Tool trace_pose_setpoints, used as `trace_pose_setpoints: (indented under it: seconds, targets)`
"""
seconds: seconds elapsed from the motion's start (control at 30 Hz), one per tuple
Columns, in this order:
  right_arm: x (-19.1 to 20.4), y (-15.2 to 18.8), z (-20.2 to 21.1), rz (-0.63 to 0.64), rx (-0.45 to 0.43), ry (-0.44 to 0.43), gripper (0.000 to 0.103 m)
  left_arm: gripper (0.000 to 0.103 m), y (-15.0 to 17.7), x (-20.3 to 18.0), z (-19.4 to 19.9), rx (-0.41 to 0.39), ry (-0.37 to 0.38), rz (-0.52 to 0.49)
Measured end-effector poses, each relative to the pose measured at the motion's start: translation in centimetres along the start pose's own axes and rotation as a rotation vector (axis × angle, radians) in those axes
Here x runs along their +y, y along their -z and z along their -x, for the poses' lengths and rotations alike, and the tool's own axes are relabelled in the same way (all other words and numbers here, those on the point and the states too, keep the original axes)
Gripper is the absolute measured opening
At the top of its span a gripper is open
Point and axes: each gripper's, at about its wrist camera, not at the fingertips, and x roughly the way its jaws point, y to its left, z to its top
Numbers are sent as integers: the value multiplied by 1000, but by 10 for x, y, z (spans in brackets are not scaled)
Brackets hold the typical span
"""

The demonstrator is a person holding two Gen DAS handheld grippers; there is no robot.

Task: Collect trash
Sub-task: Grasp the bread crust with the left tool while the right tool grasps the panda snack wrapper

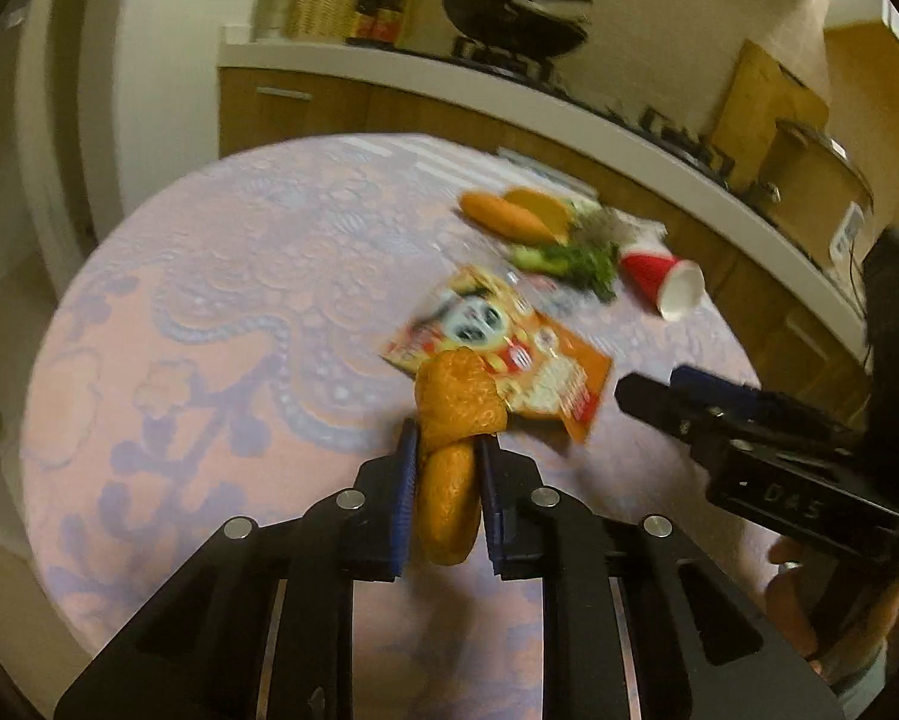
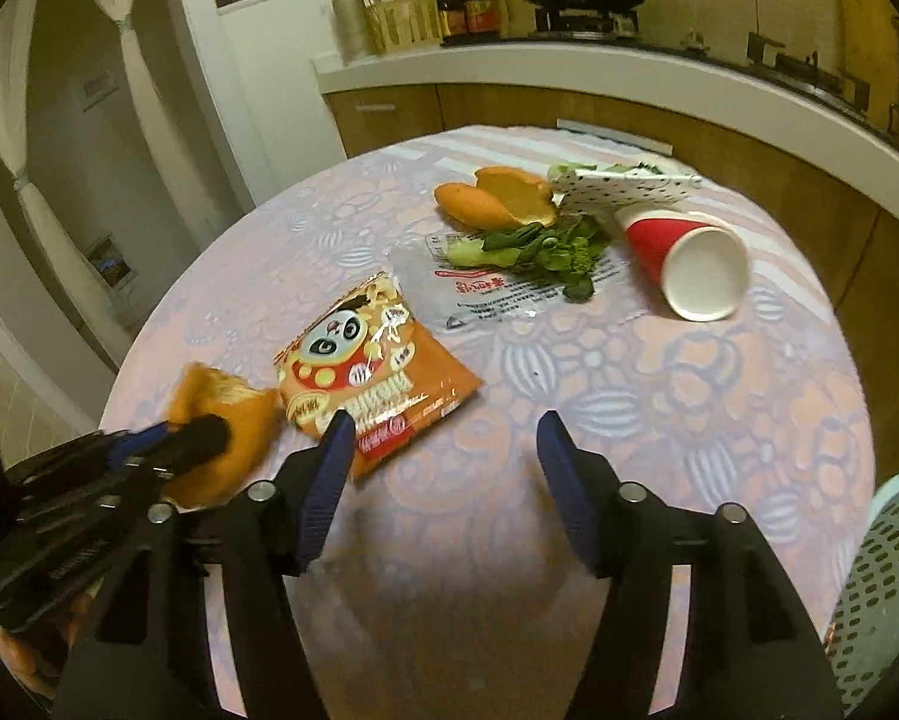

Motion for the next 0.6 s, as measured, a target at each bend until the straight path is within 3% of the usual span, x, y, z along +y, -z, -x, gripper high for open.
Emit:
trace_pose_setpoints:
  seconds: [0.23, 0.37, 0.43, 0.47, 0.5, 0.6]
  targets:
    - [-4, -14, -34, -37, 89, 2, 61, 17, -9, 21, 5, -24, -1, 38]
    - [18, -18, -48, 63, 115, 83, 65, 17, -9, 28, 1, -19, 13, 57]
    - [33, -15, -51, 133, 116, 124, 56, 17, -9, 29, 2, -24, 22, 58]
    - [38, -13, -51, 149, 114, 106, 34, 17, -9, 29, 2, -27, 25, 57]
    - [42, -12, -50, 158, 111, 88, 23, 17, -9, 28, 3, -30, 27, 54]
    - [49, -10, -48, 175, 85, 134, 13, 17, -10, 28, 5, -34, 30, 51]
